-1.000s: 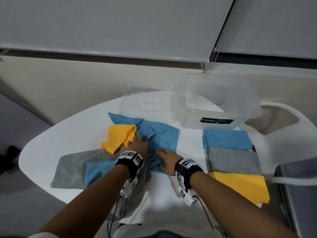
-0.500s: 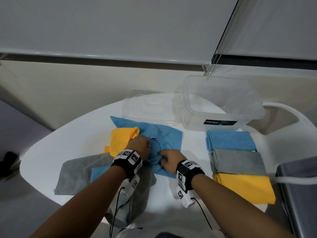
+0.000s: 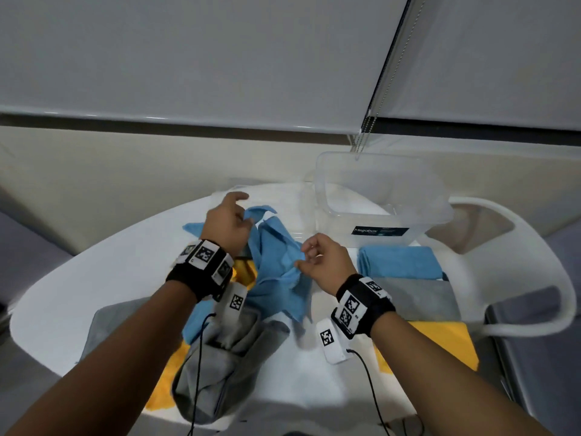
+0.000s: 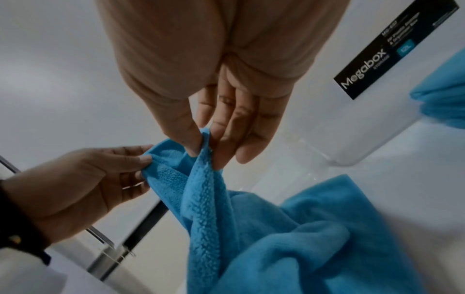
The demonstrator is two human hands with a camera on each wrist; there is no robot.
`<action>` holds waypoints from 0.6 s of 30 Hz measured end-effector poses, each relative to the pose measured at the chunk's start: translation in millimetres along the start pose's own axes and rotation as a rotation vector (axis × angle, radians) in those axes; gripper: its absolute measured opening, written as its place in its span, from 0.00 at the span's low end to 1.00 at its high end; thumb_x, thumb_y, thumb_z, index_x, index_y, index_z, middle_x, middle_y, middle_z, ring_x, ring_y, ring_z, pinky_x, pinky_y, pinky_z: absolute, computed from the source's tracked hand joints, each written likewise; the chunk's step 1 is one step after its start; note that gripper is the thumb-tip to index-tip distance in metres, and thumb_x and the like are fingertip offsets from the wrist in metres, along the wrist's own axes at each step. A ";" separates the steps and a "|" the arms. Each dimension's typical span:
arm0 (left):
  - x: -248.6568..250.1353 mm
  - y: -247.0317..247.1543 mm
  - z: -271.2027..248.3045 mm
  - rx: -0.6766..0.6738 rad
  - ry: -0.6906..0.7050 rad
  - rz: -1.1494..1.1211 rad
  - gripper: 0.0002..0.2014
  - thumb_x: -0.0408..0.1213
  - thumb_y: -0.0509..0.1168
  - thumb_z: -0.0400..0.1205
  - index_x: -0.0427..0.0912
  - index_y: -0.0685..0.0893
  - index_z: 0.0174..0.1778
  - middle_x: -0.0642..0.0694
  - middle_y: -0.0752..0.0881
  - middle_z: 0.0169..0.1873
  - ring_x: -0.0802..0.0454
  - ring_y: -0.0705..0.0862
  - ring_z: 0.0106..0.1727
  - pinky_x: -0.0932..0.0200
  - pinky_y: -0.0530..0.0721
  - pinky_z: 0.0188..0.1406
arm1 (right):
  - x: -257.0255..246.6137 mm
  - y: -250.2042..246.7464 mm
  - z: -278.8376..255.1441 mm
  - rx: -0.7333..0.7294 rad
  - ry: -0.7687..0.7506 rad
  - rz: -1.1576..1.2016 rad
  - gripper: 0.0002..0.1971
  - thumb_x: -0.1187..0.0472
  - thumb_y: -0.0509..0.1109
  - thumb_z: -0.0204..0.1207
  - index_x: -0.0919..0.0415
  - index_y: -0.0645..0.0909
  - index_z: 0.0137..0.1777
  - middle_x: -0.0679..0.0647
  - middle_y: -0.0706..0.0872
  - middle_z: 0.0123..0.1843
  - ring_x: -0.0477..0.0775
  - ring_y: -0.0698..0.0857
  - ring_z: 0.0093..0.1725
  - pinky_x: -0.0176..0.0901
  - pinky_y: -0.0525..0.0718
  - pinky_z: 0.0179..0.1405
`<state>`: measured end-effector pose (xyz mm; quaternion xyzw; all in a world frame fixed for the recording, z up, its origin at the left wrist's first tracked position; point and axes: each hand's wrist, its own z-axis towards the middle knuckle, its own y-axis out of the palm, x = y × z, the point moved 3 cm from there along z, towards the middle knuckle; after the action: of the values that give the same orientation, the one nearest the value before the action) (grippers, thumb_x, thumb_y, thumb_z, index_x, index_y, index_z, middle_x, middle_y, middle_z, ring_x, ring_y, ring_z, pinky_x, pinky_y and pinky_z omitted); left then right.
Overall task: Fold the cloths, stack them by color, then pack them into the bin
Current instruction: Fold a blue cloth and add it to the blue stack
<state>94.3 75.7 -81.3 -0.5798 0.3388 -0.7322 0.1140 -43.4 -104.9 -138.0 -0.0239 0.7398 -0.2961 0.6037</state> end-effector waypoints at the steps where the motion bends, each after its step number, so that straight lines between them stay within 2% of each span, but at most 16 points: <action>1: 7.0 -8.6 3.6 0.032 0.023 -0.009 0.18 0.32 0.68 0.78 0.46 0.80 0.64 0.53 0.82 0.38 0.49 0.82 0.44 0.61 0.75 0.47 | -5.9 -5.7 0.3 -0.003 -0.017 0.033 0.16 0.65 0.81 0.66 0.49 0.79 0.47 0.49 0.84 0.35 0.46 0.82 0.31 0.41 0.85 0.39; 3: 18.4 -25.1 10.2 0.090 0.088 -0.064 0.16 0.32 0.66 0.78 0.47 0.84 0.61 0.49 0.86 0.45 0.46 0.84 0.49 0.56 0.81 0.54 | -16.8 -16.2 0.1 -0.010 -0.048 0.075 0.20 0.67 0.79 0.67 0.47 0.79 0.53 0.50 0.84 0.37 0.49 0.83 0.31 0.49 0.88 0.41; 5: 27.7 -41.4 16.8 0.152 0.157 -0.139 0.13 0.34 0.62 0.78 0.52 0.86 0.54 0.47 0.87 0.52 0.47 0.85 0.54 0.50 0.82 0.60 | -28.3 -26.3 1.3 0.025 -0.086 0.082 0.18 0.67 0.76 0.68 0.45 0.81 0.53 0.47 0.83 0.39 0.49 0.83 0.33 0.52 0.88 0.43; 7: 40.7 -60.0 22.2 0.225 0.193 -0.178 0.11 0.38 0.59 0.78 0.60 0.83 0.46 0.49 0.87 0.51 0.50 0.85 0.53 0.49 0.83 0.58 | -42.9 -38.0 3.7 0.087 -0.129 0.075 0.14 0.68 0.74 0.71 0.47 0.84 0.48 0.43 0.84 0.39 0.47 0.82 0.33 0.48 0.87 0.42; 9: 53.8 -78.2 28.3 0.298 0.223 -0.191 0.12 0.38 0.58 0.78 0.63 0.80 0.41 0.52 0.86 0.48 0.50 0.84 0.53 0.50 0.82 0.58 | -59.0 -49.1 6.2 0.151 -0.179 0.097 0.12 0.68 0.72 0.73 0.48 0.84 0.43 0.41 0.86 0.38 0.48 0.82 0.34 0.47 0.86 0.41; 11: 60.3 -89.0 29.5 0.323 0.228 -0.129 0.11 0.36 0.58 0.77 0.59 0.80 0.41 0.51 0.86 0.47 0.49 0.83 0.52 0.53 0.80 0.57 | -71.2 -55.1 8.1 0.184 -0.205 0.171 0.12 0.67 0.69 0.73 0.46 0.81 0.40 0.41 0.85 0.38 0.57 0.84 0.35 0.52 0.85 0.39; 12: 59.0 -90.1 28.3 0.306 0.197 -0.078 0.10 0.35 0.59 0.77 0.56 0.81 0.43 0.50 0.85 0.46 0.49 0.82 0.50 0.56 0.79 0.54 | -75.6 -55.1 8.6 0.185 -0.200 0.216 0.11 0.65 0.68 0.73 0.44 0.80 0.40 0.42 0.85 0.38 0.62 0.84 0.36 0.55 0.85 0.41; 13: 55.5 -88.0 25.7 0.262 0.146 -0.022 0.09 0.33 0.60 0.77 0.52 0.81 0.45 0.49 0.84 0.43 0.48 0.80 0.46 0.57 0.77 0.49 | -77.3 -52.7 9.2 0.176 -0.184 0.251 0.10 0.62 0.67 0.72 0.43 0.80 0.40 0.43 0.85 0.38 0.65 0.84 0.37 0.58 0.85 0.42; 15: 38.7 -72.5 16.2 0.077 0.014 0.126 0.08 0.31 0.64 0.76 0.48 0.82 0.48 0.47 0.82 0.37 0.45 0.79 0.42 0.58 0.71 0.41 | -75.2 -44.7 9.0 0.135 -0.152 0.254 0.08 0.58 0.66 0.72 0.40 0.79 0.40 0.47 0.85 0.39 0.67 0.84 0.39 0.60 0.85 0.45; 17: 12.7 -47.8 2.6 -0.203 -0.107 0.315 0.08 0.33 0.66 0.76 0.49 0.83 0.49 0.46 0.83 0.36 0.41 0.82 0.45 0.59 0.71 0.39 | -69.1 -36.0 7.7 0.062 -0.150 0.213 0.10 0.61 0.66 0.74 0.40 0.78 0.41 0.53 0.83 0.40 0.64 0.82 0.37 0.54 0.85 0.42; 18: -1.6 -35.6 -5.1 -0.342 -0.148 0.411 0.09 0.36 0.67 0.76 0.49 0.83 0.50 0.45 0.85 0.39 0.41 0.84 0.50 0.59 0.72 0.40 | -65.5 -32.6 6.3 0.024 -0.150 0.200 0.13 0.64 0.65 0.76 0.41 0.78 0.41 0.53 0.82 0.40 0.58 0.80 0.34 0.49 0.82 0.39</action>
<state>98.1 104.9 -60.6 -0.5618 0.5586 -0.5814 0.1852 -30.5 -108.6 -65.7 0.0352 0.6875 -0.2407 0.6842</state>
